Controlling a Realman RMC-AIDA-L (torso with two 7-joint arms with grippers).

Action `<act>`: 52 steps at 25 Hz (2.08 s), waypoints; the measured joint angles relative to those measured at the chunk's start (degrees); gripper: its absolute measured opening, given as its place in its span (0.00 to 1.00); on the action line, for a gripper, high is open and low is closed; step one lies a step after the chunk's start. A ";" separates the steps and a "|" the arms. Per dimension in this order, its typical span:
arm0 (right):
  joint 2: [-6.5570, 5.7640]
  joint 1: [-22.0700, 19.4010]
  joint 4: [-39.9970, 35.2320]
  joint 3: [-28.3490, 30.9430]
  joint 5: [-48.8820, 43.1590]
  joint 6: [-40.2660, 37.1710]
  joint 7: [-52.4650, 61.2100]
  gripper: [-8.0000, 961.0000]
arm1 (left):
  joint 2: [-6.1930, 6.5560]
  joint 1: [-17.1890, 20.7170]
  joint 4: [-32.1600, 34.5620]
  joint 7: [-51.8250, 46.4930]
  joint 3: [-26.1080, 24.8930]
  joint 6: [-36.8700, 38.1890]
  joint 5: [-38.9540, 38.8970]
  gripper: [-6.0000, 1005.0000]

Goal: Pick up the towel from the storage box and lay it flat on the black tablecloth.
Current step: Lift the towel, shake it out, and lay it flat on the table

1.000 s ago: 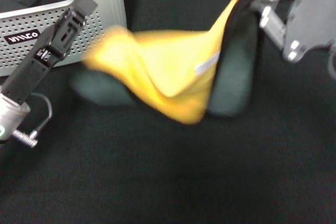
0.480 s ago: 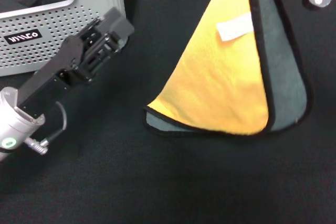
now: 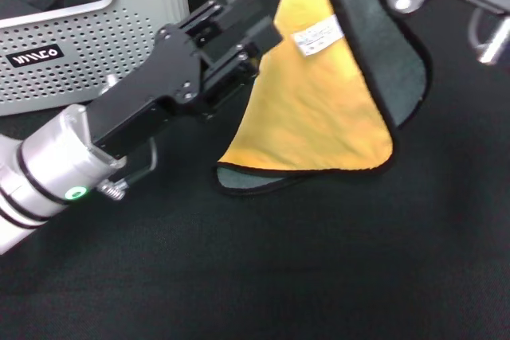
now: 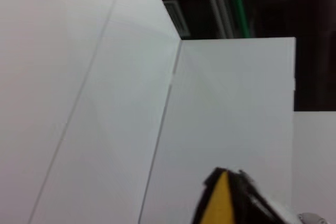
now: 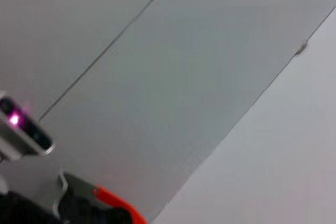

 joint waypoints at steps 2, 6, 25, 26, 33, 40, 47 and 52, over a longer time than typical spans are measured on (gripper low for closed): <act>0.01 0.06 -0.30 -3.42 0.00 -4.12 -2.84 0.02 | 0.00 -1.18 -0.28 0.94 1.40 0.00 -0.91 0.53; 0.08 0.09 -0.51 -8.74 0.00 -9.02 -7.82 0.02 | 0.00 -1.24 -0.20 1.87 2.34 0.00 -3.64 0.57; 0.19 0.31 -3.33 -13.20 0.10 -12.40 -12.02 0.02 | 0.00 -1.32 -3.29 7.34 2.53 -1.88 -5.97 0.73; 0.19 0.14 -3.52 -13.10 0.13 -12.40 -12.08 0.02 | 0.00 -1.20 -3.34 7.66 2.53 -1.94 -5.98 0.73; 0.19 -1.11 -5.00 -12.02 0.59 -12.42 -13.12 0.02 | 0.00 -0.41 -3.45 8.65 2.53 -2.15 -5.99 0.73; 0.13 -3.11 -7.19 -9.96 2.66 -12.35 -13.23 0.02 | 0.00 1.90 -3.65 11.71 2.55 -2.79 -5.24 0.73; 0.10 -4.07 -8.56 -8.64 3.12 -11.95 -13.26 0.02 | 0.00 2.78 -5.14 12.99 2.62 -2.96 -5.56 0.73; 0.10 -4.19 -9.31 -7.84 3.82 -11.95 -13.29 0.02 | 0.00 3.29 -6.10 14.13 2.62 -3.33 -5.56 0.73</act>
